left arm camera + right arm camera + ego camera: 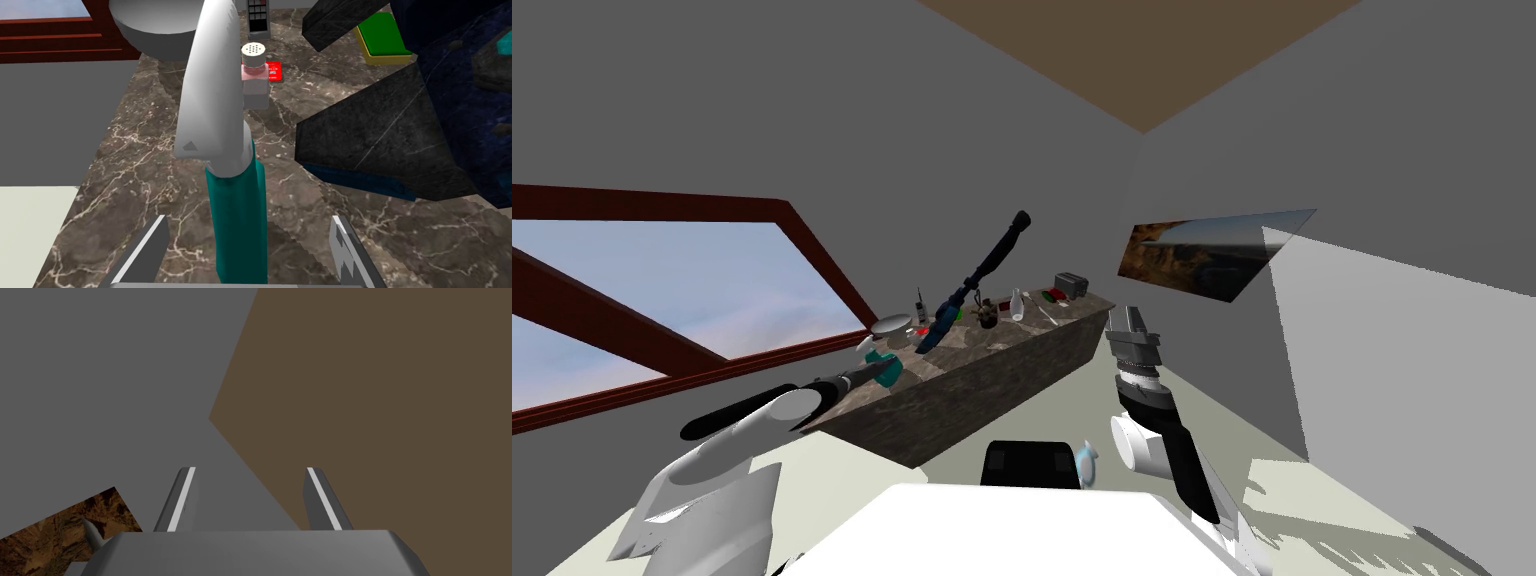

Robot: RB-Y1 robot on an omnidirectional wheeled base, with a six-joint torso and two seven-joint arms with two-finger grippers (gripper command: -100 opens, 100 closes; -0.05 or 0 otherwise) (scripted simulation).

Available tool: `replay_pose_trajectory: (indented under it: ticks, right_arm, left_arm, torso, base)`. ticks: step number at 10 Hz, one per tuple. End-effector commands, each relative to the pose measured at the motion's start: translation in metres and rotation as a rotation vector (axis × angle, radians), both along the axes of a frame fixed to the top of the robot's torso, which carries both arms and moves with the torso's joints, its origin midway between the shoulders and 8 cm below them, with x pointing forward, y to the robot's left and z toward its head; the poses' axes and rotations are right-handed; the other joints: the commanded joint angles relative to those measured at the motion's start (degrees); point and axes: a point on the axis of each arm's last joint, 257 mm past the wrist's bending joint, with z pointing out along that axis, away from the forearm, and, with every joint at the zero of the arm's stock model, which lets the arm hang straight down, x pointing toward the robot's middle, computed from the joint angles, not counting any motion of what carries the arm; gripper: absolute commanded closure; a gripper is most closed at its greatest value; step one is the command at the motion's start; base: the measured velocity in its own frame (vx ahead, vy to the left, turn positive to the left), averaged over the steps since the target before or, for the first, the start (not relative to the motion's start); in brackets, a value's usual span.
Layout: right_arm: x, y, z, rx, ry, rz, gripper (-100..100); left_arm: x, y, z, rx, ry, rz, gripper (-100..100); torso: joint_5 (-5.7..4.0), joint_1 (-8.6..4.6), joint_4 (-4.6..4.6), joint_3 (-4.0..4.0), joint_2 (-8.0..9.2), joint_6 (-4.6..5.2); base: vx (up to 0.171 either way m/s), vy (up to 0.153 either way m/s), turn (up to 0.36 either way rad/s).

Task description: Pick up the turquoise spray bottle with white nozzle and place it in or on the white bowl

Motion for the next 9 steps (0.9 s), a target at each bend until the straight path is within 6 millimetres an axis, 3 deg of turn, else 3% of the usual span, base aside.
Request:
replay_pose_trajectory:
  ticks: [1,2,3,7,8,9]
  right_arm:
    - [0.000,0.000,0.000,0.000,0.000,0.000,0]
    - [0.000,0.000,0.000,0.000,0.000,0.000,0]
    - [0.000,0.000,0.000,0.000,0.000,0.000,0]
    - [0.000,0.000,0.000,0.000,0.000,0.000,0]
    - [0.000,0.000,0.000,0.000,0.000,0.000,0]
    - [0.000,0.000,0.000,0.000,0.000,0.000,0]
  left_arm:
    - [-0.003,0.011,-0.003,0.001,0.000,0.018,-100]
    - [-0.001,0.007,-0.002,-0.001,0.001,0.010,-100]
    - [-0.001,0.008,-0.002,0.000,0.000,0.012,100]
    - [-0.001,0.008,-0.002,0.000,-0.001,0.012,100]
    - [-0.001,0.008,-0.002,0.000,-0.001,0.011,0]
    - [0.001,-0.002,0.000,0.000,0.000,-0.002,100]
  torso:
    - [0.00,0.00,0.00,0.00,0.00,0.00]
    - [0.00,0.00,0.00,-0.01,-0.01,0.01]
    - [0.00,0.03,0.00,-0.01,-0.02,-0.02]
    - [0.01,0.03,-0.02,-0.03,-0.04,-0.01]
    - [0.01,0.04,-0.02,-0.02,-0.04,-0.01]
    - [0.01,0.04,-0.02,-0.02,-0.03,-0.01]
  base:
    - [-0.005,-0.015,-0.106]
    - [-0.001,-0.004,-0.020]
    - [0.000,0.000,0.000]
    - [0.000,0.000,0.000]
    - [0.000,0.000,0.000]
    - [0.006,0.010,0.119]
